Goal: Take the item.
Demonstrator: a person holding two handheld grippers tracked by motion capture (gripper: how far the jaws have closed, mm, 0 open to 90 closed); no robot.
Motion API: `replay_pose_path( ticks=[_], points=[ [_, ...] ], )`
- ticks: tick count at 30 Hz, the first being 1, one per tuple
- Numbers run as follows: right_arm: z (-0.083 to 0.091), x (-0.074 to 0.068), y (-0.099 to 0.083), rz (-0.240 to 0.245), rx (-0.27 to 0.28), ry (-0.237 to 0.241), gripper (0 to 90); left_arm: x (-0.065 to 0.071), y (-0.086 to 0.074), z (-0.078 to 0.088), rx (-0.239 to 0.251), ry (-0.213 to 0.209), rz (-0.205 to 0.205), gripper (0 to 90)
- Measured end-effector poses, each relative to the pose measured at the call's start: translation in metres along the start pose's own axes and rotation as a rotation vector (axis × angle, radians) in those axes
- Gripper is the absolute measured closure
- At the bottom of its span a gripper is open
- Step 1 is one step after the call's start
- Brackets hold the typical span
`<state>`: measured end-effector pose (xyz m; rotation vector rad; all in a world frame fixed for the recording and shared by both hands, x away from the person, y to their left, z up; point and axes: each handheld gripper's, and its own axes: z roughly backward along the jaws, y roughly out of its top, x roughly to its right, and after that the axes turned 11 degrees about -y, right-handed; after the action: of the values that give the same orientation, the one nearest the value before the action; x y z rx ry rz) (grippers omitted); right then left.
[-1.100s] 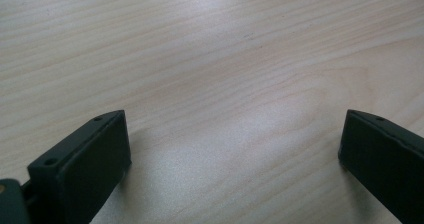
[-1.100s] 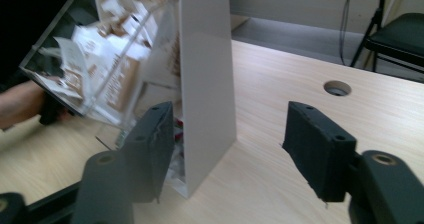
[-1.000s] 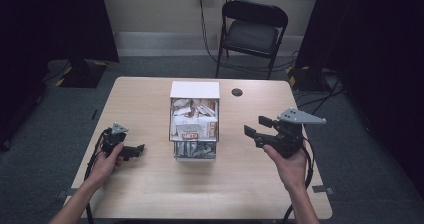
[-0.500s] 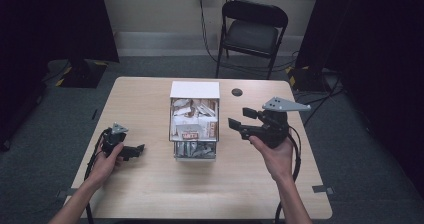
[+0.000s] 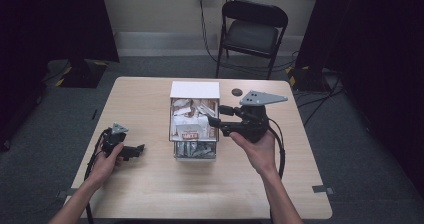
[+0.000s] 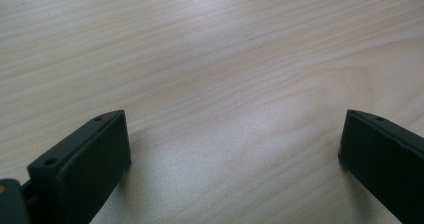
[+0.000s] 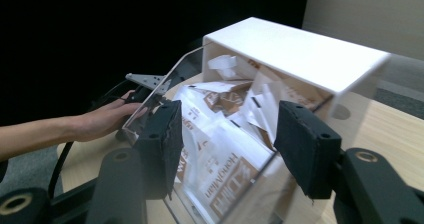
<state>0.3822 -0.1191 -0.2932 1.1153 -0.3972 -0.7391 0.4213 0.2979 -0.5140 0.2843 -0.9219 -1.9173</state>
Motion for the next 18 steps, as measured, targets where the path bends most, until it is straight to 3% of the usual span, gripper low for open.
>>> replay_pose_path(
  ticks=[8,18],
  points=[
    [-0.023,-0.015,0.002,0.035,-0.031,0.062,53.7,0.0,0.0,0.0,-0.003,0.001,-0.002,0.0],
    [-0.039,-0.021,-0.002,0.053,-0.074,0.092,65.2,0.0,0.0,0.0,0.0,0.001,0.001,0.0]
  ],
)
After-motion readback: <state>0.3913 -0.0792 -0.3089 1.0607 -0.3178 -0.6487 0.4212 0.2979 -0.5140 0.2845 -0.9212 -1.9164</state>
